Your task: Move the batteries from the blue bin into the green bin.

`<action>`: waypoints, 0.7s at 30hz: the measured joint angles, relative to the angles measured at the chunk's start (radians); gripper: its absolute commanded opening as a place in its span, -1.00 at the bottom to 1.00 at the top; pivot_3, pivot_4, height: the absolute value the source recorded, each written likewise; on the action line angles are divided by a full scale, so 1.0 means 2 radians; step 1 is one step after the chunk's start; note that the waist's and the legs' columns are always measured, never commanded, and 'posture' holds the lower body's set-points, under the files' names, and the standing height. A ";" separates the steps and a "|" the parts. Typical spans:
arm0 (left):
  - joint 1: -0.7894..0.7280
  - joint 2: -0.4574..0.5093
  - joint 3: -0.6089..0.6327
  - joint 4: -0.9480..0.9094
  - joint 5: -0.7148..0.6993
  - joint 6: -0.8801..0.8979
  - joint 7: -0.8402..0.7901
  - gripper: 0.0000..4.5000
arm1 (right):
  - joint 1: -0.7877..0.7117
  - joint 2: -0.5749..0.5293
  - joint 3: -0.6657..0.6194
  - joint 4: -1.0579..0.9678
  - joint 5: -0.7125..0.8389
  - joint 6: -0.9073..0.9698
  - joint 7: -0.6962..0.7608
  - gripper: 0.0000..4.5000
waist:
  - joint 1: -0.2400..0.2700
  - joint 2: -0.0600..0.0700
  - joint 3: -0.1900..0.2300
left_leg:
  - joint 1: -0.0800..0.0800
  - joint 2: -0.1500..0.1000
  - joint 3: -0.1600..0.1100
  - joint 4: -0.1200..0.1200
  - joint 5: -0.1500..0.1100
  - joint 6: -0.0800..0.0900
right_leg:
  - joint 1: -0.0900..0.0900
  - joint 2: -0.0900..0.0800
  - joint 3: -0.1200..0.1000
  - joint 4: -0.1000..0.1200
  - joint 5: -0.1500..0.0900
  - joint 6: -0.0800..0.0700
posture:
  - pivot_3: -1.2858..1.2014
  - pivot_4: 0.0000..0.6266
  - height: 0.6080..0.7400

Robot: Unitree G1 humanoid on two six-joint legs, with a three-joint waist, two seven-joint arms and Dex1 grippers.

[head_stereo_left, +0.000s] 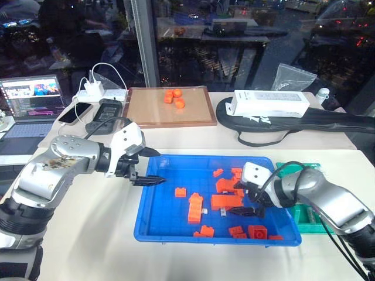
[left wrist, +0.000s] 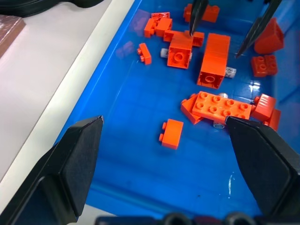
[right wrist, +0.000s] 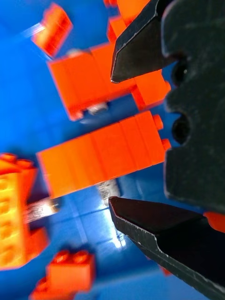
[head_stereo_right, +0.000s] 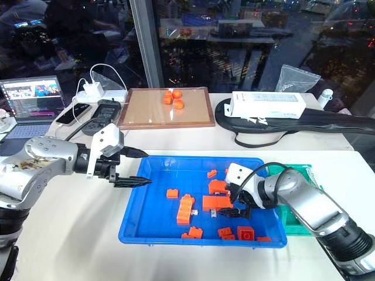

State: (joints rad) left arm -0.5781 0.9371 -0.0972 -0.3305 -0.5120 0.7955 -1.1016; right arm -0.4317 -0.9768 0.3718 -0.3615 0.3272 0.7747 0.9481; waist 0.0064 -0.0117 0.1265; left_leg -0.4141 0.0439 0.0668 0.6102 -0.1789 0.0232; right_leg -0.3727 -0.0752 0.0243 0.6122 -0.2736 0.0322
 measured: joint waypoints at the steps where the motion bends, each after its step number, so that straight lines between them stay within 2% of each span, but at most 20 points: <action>1: 0.000 0.000 0.000 0.000 0.000 0.001 0.001 1.00 | -0.001 0.000 0.002 0.004 -0.005 -0.004 0.003 0.71 | 0.000 0.000 0.000 | 0.000 0.000 0.000 0.000 0.000 0.000 | 0.000 0.000 0.000 0.000 0.000 0.000 | 0.03 -0.52 1.00; 3: 0.000 0.000 0.000 -0.004 -0.002 0.006 0.005 1.00 | -0.002 0.000 0.005 0.012 -0.019 -0.016 0.014 0.36 | 0.001 0.000 0.000 | 0.000 0.000 0.000 0.000 0.000 0.000 | 0.000 0.000 0.000 0.000 0.000 0.000 | 0.03 -0.52 1.00; 6: 0.001 0.000 0.002 -0.005 -0.002 0.008 0.008 1.00 | -0.002 0.000 0.009 0.015 -0.032 -0.028 0.030 -0.02 | 0.001 0.000 0.000 | 0.000 0.000 0.000 0.000 0.000 0.000 | 0.000 0.001 0.000 0.000 0.000 0.000 | 0.03 -0.52 1.00; 7: 0.001 0.000 0.002 -0.006 -0.003 0.009 0.010 1.00 | -0.002 0.002 0.008 0.015 -0.035 -0.029 0.036 -0.24 | 0.001 0.000 0.000 | 0.000 0.000 0.000 0.000 0.000 0.000 | 0.000 0.001 0.000 0.000 0.000 0.000 | 0.03 -0.52 1.00; 8: 0.002 0.000 0.003 -0.006 -0.003 0.009 0.010 1.00 | -0.002 0.004 0.008 0.015 -0.035 -0.031 0.040 -0.35 | 0.001 0.000 0.000 | 0.000 0.000 0.000 0.000 0.000 0.000 | 0.000 0.001 0.000 0.000 0.000 0.000 | 0.03 -0.52 1.00; 11: 0.003 0.000 0.006 -0.006 -0.003 0.010 0.012 1.00 | -0.009 0.006 0.003 0.015 -0.033 -0.032 0.052 -0.36 | 0.001 0.000 0.000 | 0.000 0.000 0.000 0.000 0.000 0.000 | 0.000 0.001 0.000 0.001 0.000 0.000 | 0.03 -0.52 1.00; 16: 0.004 -0.001 0.007 -0.005 -0.003 0.009 0.016 1.00 | -0.040 0.004 -0.044 0.023 -0.020 -0.034 0.070 -0.36 | 0.002 0.000 0.000 | 0.000 0.000 0.000 0.000 0.000 0.000 | 0.000 0.001 0.000 0.001 0.000 0.000 | 0.03 -0.52 1.00; 21: 0.004 -0.002 0.007 -0.005 -0.002 0.009 0.019 1.00 | -0.057 -0.021 -0.065 0.090 -0.046 -0.060 0.071 -0.36 | 0.004 0.000 0.000 | 0.000 0.000 0.003 0.001 0.000 0.000 | 0.000 0.000 0.000 0.001 0.000 0.000 | 0.03 -0.52 1.00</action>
State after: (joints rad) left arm -0.5699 0.9333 -0.0839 -0.3399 -0.5168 0.8127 -1.0629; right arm -0.5462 -1.0191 0.2424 -0.1813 0.2346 0.6537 1.0898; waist 0.0152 -0.0116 0.1265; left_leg -0.4139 0.0436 0.0722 0.6117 -0.1789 0.0231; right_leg -0.3726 -0.0750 0.0241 0.6133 -0.2734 0.0315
